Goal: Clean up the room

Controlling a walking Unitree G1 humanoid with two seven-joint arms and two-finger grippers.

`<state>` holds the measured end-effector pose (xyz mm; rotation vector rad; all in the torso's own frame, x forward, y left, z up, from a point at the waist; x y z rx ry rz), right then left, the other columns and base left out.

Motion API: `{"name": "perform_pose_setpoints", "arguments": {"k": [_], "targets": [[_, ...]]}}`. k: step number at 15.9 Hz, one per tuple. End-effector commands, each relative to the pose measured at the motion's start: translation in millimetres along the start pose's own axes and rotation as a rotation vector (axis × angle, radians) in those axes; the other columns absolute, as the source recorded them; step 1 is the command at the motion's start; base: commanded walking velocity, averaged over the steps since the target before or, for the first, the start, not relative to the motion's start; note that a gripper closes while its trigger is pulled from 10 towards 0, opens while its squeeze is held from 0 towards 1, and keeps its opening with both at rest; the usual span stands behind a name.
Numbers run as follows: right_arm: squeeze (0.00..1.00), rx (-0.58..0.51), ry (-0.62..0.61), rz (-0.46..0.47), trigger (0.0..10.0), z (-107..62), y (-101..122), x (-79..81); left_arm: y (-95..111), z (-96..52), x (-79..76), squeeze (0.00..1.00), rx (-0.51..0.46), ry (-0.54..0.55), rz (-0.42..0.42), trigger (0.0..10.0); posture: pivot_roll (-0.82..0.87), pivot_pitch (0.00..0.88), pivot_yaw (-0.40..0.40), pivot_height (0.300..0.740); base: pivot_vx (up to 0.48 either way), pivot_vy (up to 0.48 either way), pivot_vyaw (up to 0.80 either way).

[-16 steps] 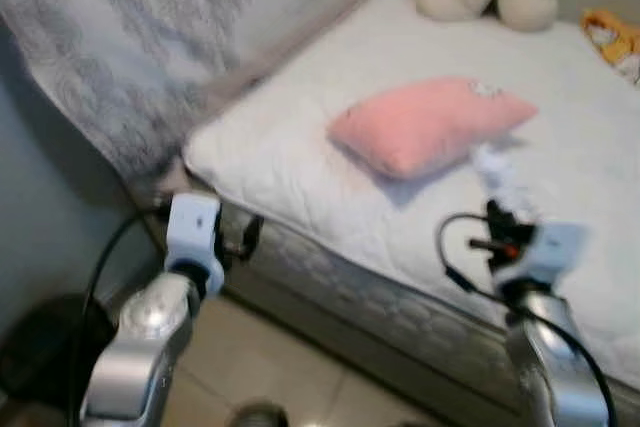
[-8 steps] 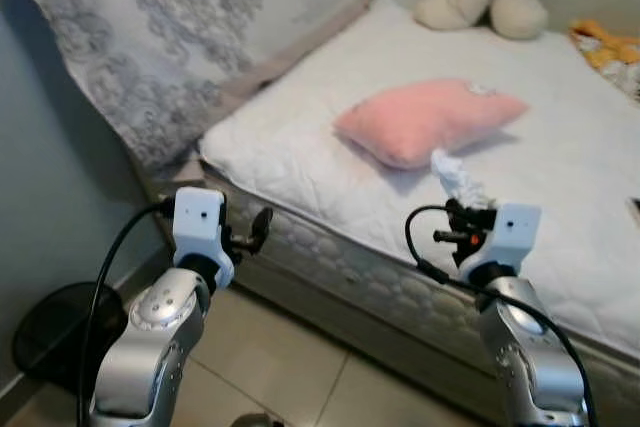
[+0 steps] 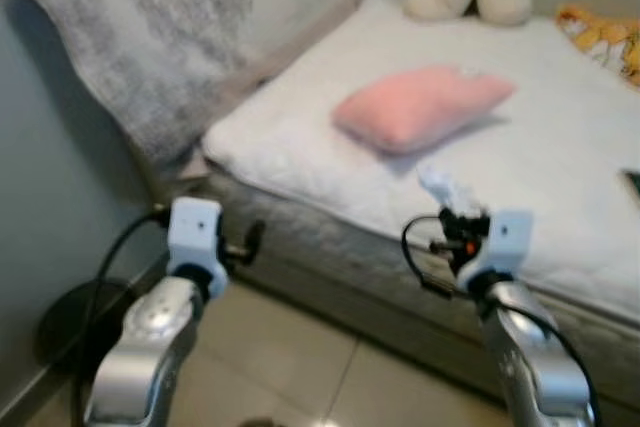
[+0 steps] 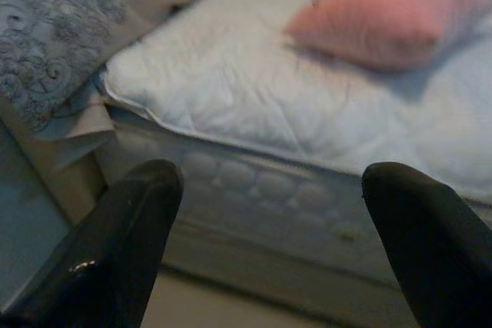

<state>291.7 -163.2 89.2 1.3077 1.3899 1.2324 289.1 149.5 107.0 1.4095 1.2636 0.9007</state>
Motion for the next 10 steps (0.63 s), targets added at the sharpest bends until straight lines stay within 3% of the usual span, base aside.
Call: {"name": "perform_pose_setpoints", "arguments": {"k": [1,4,7,10], "targets": [[0.0,-0.007,0.045,-0.028,10.0,1.0,2.4,10.5,5.4,-1.4,1.5,0.0,-0.017,-0.003,0.003,10.0,-0.05,0.0,0.043,0.74,0.0,-0.48,0.8],[0.0,-0.009,0.087,-0.022,10.0,-0.7,2.8,17.2,2.6,-2.9,5.3,0.0,-0.03,0.022,-0.027,10.0,-0.05,0.0,0.038,0.74,0.0,-0.48,0.8],[0.0,-0.013,0.091,-0.023,10.0,6.4,4.2,14.8,-7.8,-1.9,15.2,0.0,-0.006,0.071,-0.017,10.0,-0.04,0.0,0.016,0.74,0.0,-0.48,0.8],[0.0,-0.013,0.095,-0.022,10.0,13.5,5.0,11.6,-2.4,-2.4,14.8,0.0,-0.027,0.077,-0.032,10.0,-0.03,0.0,0.011,0.74,0.0,-0.48,0.8]]}}
Point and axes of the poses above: a point about 5 cm out from each wrist's last joint towards the gripper, its own z axis pointing out of the wrist towards the gripper, its own y axis along the axis of the wrist's last joint, x = y × z, the point moved 4 cm from there along z, pointing out of the wrist towards the gripper, and after that the axes turned 4 degrees about -z, right-handed, at the moved point
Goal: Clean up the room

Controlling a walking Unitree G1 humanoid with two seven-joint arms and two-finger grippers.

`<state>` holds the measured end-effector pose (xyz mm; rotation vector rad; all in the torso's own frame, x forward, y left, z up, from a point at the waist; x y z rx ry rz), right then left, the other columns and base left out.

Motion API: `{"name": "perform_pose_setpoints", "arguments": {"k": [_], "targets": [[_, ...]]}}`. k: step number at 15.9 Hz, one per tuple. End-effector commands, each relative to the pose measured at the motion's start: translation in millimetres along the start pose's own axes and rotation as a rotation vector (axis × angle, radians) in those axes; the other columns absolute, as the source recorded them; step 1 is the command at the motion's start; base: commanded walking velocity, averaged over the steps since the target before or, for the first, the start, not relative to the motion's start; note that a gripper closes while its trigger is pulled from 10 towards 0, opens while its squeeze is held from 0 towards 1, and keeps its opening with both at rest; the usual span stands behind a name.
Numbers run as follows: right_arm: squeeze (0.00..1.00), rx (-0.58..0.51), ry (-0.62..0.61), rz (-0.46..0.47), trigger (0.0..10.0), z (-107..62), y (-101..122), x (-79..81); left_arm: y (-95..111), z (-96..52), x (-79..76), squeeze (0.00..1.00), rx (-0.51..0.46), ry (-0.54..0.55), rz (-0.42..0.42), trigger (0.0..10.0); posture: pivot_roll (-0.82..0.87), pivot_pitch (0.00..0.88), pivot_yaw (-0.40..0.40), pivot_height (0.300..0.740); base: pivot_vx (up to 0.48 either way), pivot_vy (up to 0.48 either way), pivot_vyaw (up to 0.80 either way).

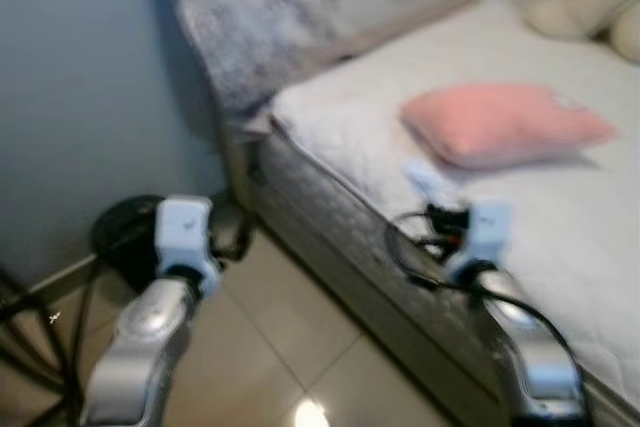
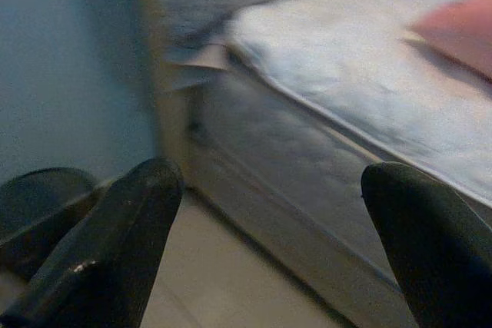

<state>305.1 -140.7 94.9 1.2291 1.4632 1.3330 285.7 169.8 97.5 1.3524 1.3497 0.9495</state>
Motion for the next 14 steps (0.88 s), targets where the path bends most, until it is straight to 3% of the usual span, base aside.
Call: {"name": "perform_pose_setpoints", "arguments": {"k": [1,6,9,11,12,14], "targets": [[0.0,0.005,-0.023,-0.017,10.0,-1.3,-1.6,-9.7,7.8,1.5,-6.4,0.0,-0.031,-0.017,0.003,10.0,-0.03,0.0,0.012,0.74,0.0,-0.48,0.8],[0.0,-0.006,-0.024,0.006,10.0,-2.8,-2.9,-11.3,5.8,-1.2,-3.2,0.0,-0.03,-0.007,0.012,10.0,-0.03,0.0,0.031,0.74,0.0,-0.466,0.8],[0.0,-0.015,-0.027,0.092,10.0,8.2,1.4,-7.7,8.7,13.3,6.8,0.0,-0.018,0.052,-0.021,10.0,-0.04,0.0,0.047,0.74,0.0,0.0,0.8],[0.0,0.002,0.0,0.133,10.0,17.4,9.0,-4.8,19.8,19.6,2.5,0.0,-0.043,0.017,-0.072,10.0,-0.05,0.0,0.05,0.74,0.0,0.0,0.4],[0.0,0.01,0.033,0.108,10.0,17.2,8.1,-0.4,17.5,18.7,2.6,0.0,-0.033,0.011,-0.079,10.0,-0.05,0.0,0.054,0.74,0.0,0.0,0.0],[0.0,0.025,0.072,0.031,10.0,14.8,2.7,5.0,11.4,16.0,8.5,0.0,-0.021,0.032,-0.016,10.0,-0.05,0.0,0.052,0.74,0.0,0.0,0.0]]}}
Point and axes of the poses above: a point about 5 cm out from each wrist's last joint towards the gripper, its own z axis pointing out of the wrist towards the gripper, its own y axis along the axis of the wrist's last joint, x = y × z, the point moved 4 cm from there along z, pointing out of the wrist towards the gripper, and after that the axes turned 4 degrees about -z, right-handed, at the moved point
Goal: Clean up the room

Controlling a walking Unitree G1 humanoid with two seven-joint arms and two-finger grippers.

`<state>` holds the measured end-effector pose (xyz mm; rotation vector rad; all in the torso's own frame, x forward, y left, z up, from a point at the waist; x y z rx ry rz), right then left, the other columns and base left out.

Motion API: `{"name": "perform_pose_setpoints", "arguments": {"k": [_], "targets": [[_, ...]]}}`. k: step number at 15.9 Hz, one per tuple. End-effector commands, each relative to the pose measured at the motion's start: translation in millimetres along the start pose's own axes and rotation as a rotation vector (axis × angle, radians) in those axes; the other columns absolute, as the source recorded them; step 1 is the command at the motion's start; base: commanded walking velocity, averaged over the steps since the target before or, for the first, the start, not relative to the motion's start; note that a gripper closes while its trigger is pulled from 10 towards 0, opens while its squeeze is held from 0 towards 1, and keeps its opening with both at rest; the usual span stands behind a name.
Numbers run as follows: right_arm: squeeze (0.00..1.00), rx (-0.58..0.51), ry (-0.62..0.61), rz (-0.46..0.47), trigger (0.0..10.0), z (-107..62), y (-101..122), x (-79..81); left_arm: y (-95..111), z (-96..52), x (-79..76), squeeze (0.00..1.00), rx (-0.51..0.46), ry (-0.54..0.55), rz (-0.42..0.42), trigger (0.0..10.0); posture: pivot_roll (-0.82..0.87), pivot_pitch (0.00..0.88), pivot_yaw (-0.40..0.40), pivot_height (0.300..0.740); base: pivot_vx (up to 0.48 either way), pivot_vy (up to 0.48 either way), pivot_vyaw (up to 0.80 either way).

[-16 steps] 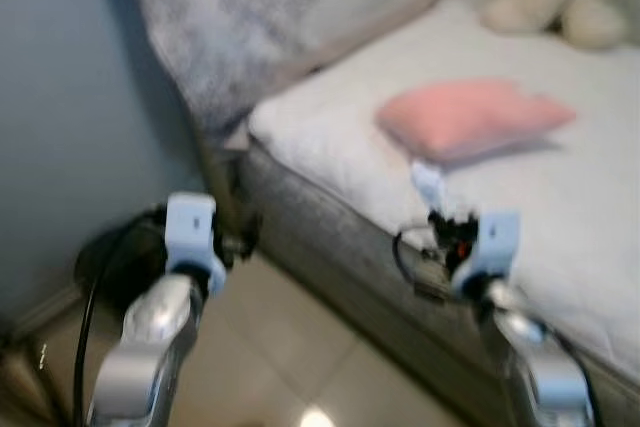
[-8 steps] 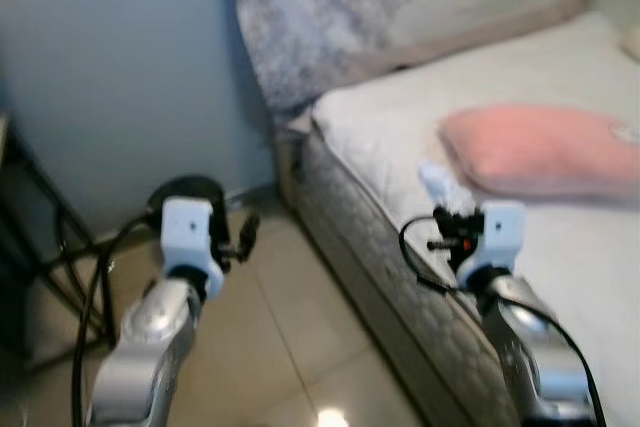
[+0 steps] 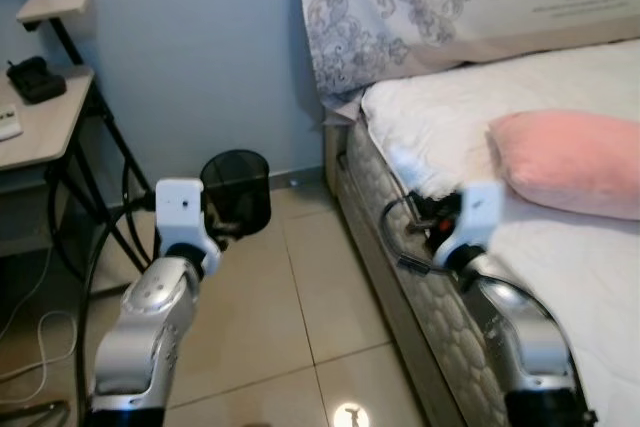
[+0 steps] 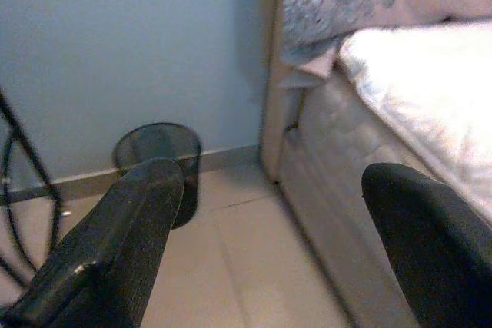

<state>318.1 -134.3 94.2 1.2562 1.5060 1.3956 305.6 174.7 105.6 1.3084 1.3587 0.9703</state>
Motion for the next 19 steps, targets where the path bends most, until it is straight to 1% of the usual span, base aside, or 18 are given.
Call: {"name": "perform_pose_setpoints", "arguments": {"k": [1,2,3,4,5,8,9,10,11,12,13,14,15,16,17,18,19], "targets": [[0.0,-0.005,0.008,-0.007,10.0,0.9,1.0,1.1,-1.8,-0.5,5.3,0.0,0.001,0.023,0.028,10.0,-0.05,0.0,0.051,0.74,0.0,0.0,0.0],[0.0,-0.007,-0.01,0.008,10.0,3.5,1.9,-1.6,2.5,1.3,5.5,0.0,-0.026,0.027,0.05,10.0,-0.05,0.0,0.051,0.74,0.0,0.0,0.0],[0.0,-0.013,-0.058,0.066,10.0,13.7,9.0,-8.7,11.0,6.1,-0.3,0.0,-0.04,0.014,-0.008,10.0,-0.05,0.0,0.047,0.74,0.0,0.0,0.0],[0.0,-0.015,-0.06,0.074,10.0,21.8,15.3,-10.2,17.4,9.9,-7.3,0.0,-0.054,-0.022,-0.077,10.0,-0.05,0.0,0.044,0.74,0.0,0.0,0.0],[0.0,-0.028,-0.043,0.047,10.0,26.1,20.6,-9.2,17.6,12.5,-6.9,0.0,-0.06,-0.017,-0.062,10.0,-0.06,0.0,0.034,0.74,0.0,0.0,0.0],[0.0,-0.045,-0.034,0.042,10.0,27.9,27.3,-8.5,10.2,13.7,-2.9,0.0,-0.033,0.009,-0.029,10.0,-0.07,0.0,0.034,0.74,0.0,0.0,0.0],[0.0,-0.055,-0.043,0.05,10.0,28.2,29.8,-10.6,8.4,15.3,-1.1,0.0,-0.017,0.021,-0.041,10.0,-0.07,0.0,0.034,0.74,0.0,0.0,0.0],[0.0,-0.057,-0.048,0.052,10.0,28.0,30.1,-11.8,8.1,16.5,-1.2,0.0,-0.011,0.019,-0.047,10.0,-0.07,0.0,0.035,0.74,0.0,0.0,0.0],[0.0,-0.051,-0.061,0.03,10.0,27.0,30.0,-13.8,11.0,19.5,-1.7,0.0,-0.015,0.013,-0.045,10.0,-0.07,0.0,0.037,0.74,0.0,0.0,0.0],[0.0,-0.061,-0.06,0.045,10.0,25.3,31.1,-13.1,14.9,19.7,-1.4,0.0,-0.041,0.018,-0.002,10.0,-0.07,0.0,0.04,0.74,0.0,0.0,0.0],[0.0,-0.066,-0.048,0.037,10.0,21.3,28.0,-10.8,15.0,19.2,-2.0,0.0,-0.053,0.018,0.031,10.0,-0.07,0.0,0.047,0.74,0.0,0.0,0.0],[0.0,-0.062,-0.039,0.02,10.0,19.6,24.9,-9.4,12.5,19.2,-2.4,0.0,-0.044,0.015,0.026,10.0,-0.07,0.0,0.047,0.74,0.0,0.0,0.0],[0.0,-0.02,-0.01,-0.007,10.0,14.2,9.6,-3.6,12.7,16.7,-4.6,0.0,-0.064,0.006,0.027,10.0,-0.06,0.0,0.055,0.74,0.0,0.0,0.64],[0.0,0.001,0.035,-0.012,10.0,9.3,1.2,5.1,14.8,13.8,-9.3,0.0,-0.073,-0.026,-0.003,10.0,-0.05,0.0,0.057,0.74,0.0,0.0,0.8],[0.0,0.005,0.058,-0.019,10.0,6.7,-1.7,9.7,14.4,12.8,-8.9,0.0,-0.07,-0.02,0.032,10.0,-0.05,0.0,0.056,0.74,0.0,0.0,0.8],[0.0,0.01,0.081,-0.018,10.0,4.3,-4.5,14.2,10.3,12.2,-9.1,0.0,-0.047,-0.029,0.031,10.0,-0.05,0.0,0.054,0.74,0.0,0.0,0.8],[0.0,0.014,0.095,-0.013,10.0,2.3,-6.8,17.4,9.8,11.2,-8.4,0.0,-0.051,-0.03,0.041,10.0,-0.04,0.0,0.052,0.74,0.0,0.0,0.8]]}}
Point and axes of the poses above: a point about 5 cm out from each wrist's last joint towards the gripper, its own z axis pointing out of the wrist towards the gripper, its own y axis along the axis of the wrist's last joint, x = y × z, the point moved 4 cm from there along z, pointing out of the wrist towards the gripper, and after that the axes turned 4 degrees about -z, right-handed, at the moved point
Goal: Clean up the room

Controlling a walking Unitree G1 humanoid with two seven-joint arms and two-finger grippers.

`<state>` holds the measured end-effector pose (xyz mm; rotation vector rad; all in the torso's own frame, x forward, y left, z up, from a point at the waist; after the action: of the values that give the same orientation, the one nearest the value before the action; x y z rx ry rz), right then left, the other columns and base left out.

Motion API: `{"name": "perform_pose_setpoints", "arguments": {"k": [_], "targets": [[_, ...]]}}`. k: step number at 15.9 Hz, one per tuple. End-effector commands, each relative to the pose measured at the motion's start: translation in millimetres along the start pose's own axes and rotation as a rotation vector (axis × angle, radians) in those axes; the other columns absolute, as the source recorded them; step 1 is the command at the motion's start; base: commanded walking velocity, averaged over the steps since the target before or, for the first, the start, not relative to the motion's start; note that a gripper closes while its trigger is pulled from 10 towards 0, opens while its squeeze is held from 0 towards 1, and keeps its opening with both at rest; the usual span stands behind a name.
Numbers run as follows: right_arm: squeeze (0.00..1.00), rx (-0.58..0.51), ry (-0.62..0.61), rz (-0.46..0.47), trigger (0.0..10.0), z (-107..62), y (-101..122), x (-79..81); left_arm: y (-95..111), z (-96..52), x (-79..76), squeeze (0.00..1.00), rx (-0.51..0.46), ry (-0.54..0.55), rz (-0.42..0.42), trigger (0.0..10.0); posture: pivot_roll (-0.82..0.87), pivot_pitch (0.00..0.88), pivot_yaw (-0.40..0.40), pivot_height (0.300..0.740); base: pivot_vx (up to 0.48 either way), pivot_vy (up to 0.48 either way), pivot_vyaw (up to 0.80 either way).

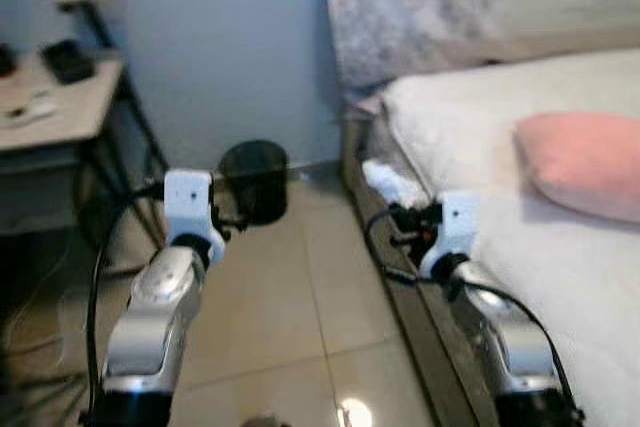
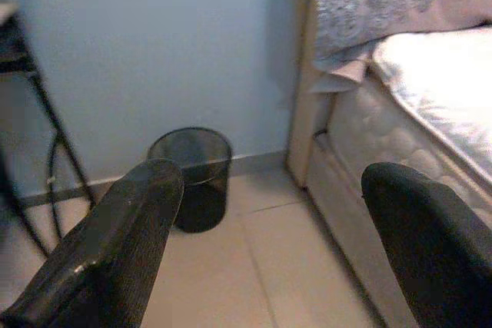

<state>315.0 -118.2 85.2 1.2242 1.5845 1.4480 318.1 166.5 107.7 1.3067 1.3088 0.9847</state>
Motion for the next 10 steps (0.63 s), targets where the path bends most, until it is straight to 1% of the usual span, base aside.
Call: {"name": "perform_pose_setpoints", "arguments": {"k": [1,2,3,4,5,6,7,8,9,10], "targets": [[0.0,-0.008,0.024,-0.004,10.0,-2.2,1.1,5.0,5.8,-2.4,-0.6,0.0,-0.027,-0.015,0.021,10.0,-0.04,0.0,0.049,0.74,0.0,0.0,0.8],[0.0,0.002,0.012,0.007,10.0,-4.0,-4.9,5.5,3.1,-6.0,-4.9,0.0,-0.026,-0.059,0.043,10.0,-0.04,0.0,0.046,0.74,0.292,0.0,0.8],[0.0,-0.006,0.005,0.078,10.0,-4.4,-6.7,6.0,-0.2,-7.8,-8.3,0.0,-0.016,-0.091,0.076,10.0,-0.04,0.0,0.043,0.74,0.296,0.0,0.8],[0.0,-0.006,-0.005,0.079,10.0,-5.2,-8.8,4.8,-4.8,-8.8,-2.4,0.0,-0.01,-0.066,0.089,10.0,-0.04,0.0,0.047,0.74,0.304,0.0,0.8],[0.0,-0.004,-0.006,0.065,10.0,-5.6,-9.5,4.6,-6.3,-9.1,0.0,0.0,-0.006,-0.056,0.085,10.0,-0.04,0.0,0.047,0.74,0.304,0.0,0.8],[0.0,-0.013,-0.03,0.083,10.0,-6.0,-8.4,1.6,-8.4,-9.7,6.6,0.0,-0.006,-0.031,0.069,10.0,-0.04,0.0,0.046,0.74,0.319,0.0,0.0],[0.0,-0.048,-0.074,0.097,10.0,-5.4,-2.6,-5.2,-10.4,-9.3,12.1,0.0,-0.016,-0.013,0.062,10.0,-0.04,0.0,0.043,0.74,0.326,0.0,0.0],[0.0,-0.078,-0.103,0.104,10.0,-5.6,1.1,-9.8,-11.1,-9.6,13.2,0.0,-0.025,-0.015,0.064,10.0,-0.04,0.0,0.04,0.74,0.322,0.0,0.0],[0.0,-0.113,-0.15,0.087,10.0,-5.4,2.1,-17.0,-14.4,-10.1,11.8,0.0,-0.026,-0.032,0.055,10.0,-0.03,0.0,0.035,0.74,0.326,0.0,0.0],[0.0,-0.112,-0.181,0.092,10.0,-4.4,-4.0,-22.4,-18.8,-10.6,12.0,0.0,-0.02,-0.034,0.044,10.0,-0.02,0.0,0.032,0.74,0.326,0.0,0.0]]}}
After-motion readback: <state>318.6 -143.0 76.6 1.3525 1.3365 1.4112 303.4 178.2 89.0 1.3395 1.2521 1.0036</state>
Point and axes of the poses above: a point about 5 cm out from each wrist's last joint towards the gripper, its own z axis pointing out of the wrist towards the gripper, its own y axis along the axis of the wrist's last joint, x = y × z, the point moved 4 cm from there along z, pointing out of the wrist towards the gripper, and after that the axes turned 4 degrees about -z, right-handed, at the moved point
